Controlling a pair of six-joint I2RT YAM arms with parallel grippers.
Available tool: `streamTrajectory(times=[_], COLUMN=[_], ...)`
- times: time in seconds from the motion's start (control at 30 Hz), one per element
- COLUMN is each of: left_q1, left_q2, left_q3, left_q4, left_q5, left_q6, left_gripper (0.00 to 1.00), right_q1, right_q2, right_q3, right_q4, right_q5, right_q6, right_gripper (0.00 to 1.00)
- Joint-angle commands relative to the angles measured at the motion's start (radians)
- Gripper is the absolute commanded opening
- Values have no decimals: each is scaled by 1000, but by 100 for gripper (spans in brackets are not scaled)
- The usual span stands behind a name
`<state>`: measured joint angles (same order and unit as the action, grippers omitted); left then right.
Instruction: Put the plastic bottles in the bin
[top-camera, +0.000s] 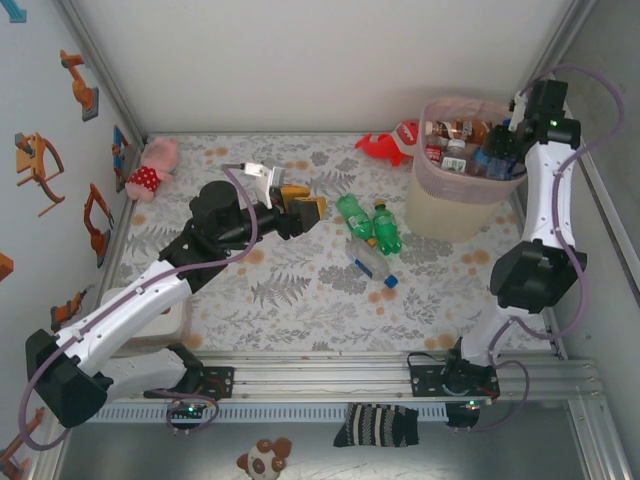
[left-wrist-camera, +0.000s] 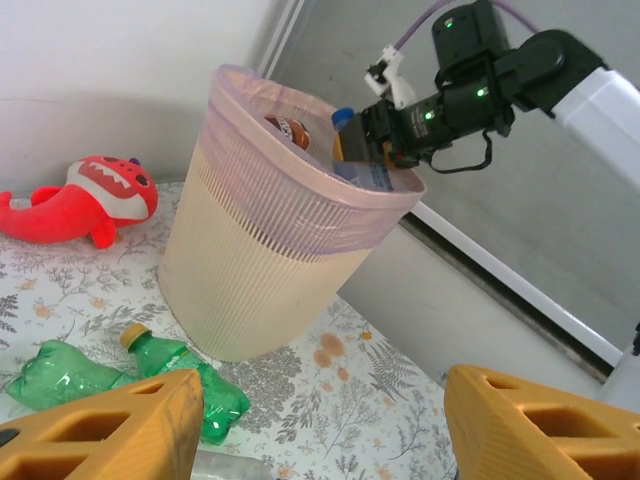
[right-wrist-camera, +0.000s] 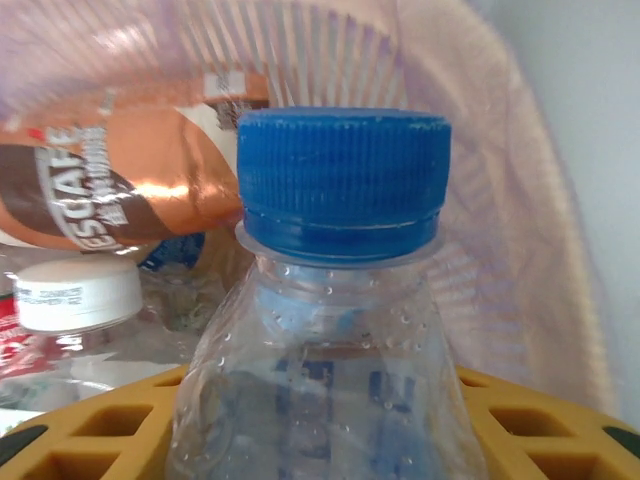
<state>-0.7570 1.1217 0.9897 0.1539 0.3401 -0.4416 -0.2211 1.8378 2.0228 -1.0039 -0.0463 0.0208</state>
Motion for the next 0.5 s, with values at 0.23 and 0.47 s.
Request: streamTrajectory(times=[0.23,0.47], left_q1=[21,34], left_q2=[6,-2], left_q3=[-29,-27], left_q4=[69,73], left_q5=[34,38], left_q6=[-45,-46], left_gripper=[64,64], right_q1=[-7,-7], right_q2=[31,-55], right_q3=[31,96], right_q4=[-107,-106], right_q5=[50,39], right_q6=[4,15], right_gripper=[72,80])
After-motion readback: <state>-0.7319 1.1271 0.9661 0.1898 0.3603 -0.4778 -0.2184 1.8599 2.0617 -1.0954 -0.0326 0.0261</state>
